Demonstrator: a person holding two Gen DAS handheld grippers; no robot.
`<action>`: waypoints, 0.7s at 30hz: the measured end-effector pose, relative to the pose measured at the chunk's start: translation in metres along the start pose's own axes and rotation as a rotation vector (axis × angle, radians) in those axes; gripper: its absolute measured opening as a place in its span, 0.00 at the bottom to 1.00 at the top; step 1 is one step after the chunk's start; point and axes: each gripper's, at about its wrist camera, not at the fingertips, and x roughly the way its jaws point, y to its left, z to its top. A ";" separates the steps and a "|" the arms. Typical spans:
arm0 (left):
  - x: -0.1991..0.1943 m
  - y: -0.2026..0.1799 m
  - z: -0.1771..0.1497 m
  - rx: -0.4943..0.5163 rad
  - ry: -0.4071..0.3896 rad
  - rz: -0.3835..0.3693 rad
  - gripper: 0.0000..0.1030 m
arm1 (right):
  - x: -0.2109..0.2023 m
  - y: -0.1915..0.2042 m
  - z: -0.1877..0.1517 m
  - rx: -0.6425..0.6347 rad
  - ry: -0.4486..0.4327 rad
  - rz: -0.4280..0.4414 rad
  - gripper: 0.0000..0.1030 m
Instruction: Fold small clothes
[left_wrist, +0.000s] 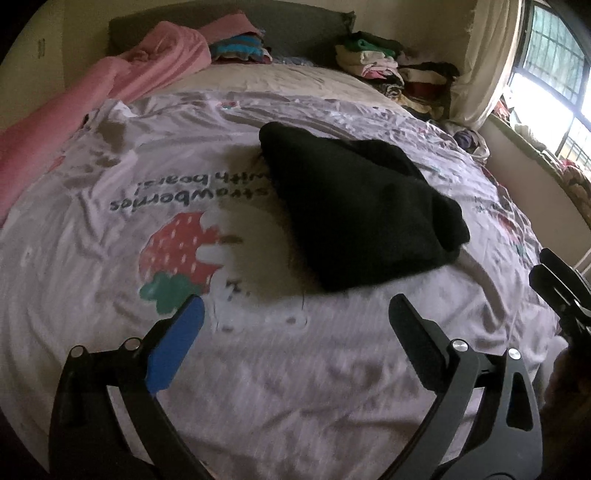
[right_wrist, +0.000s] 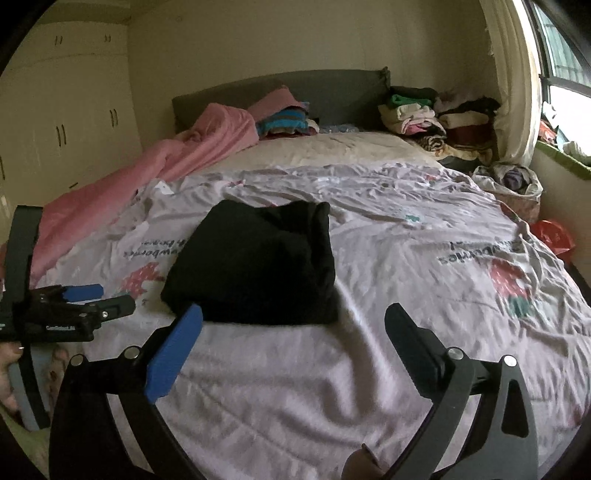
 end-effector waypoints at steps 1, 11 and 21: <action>-0.001 0.000 -0.003 0.003 0.002 0.002 0.91 | -0.001 0.002 -0.005 0.000 0.005 -0.002 0.96; -0.008 -0.001 -0.018 0.021 -0.005 -0.001 0.91 | 0.005 0.006 -0.029 0.024 0.073 -0.023 0.96; -0.011 -0.002 -0.017 0.015 -0.013 -0.001 0.91 | 0.002 0.007 -0.029 0.012 0.064 -0.029 0.96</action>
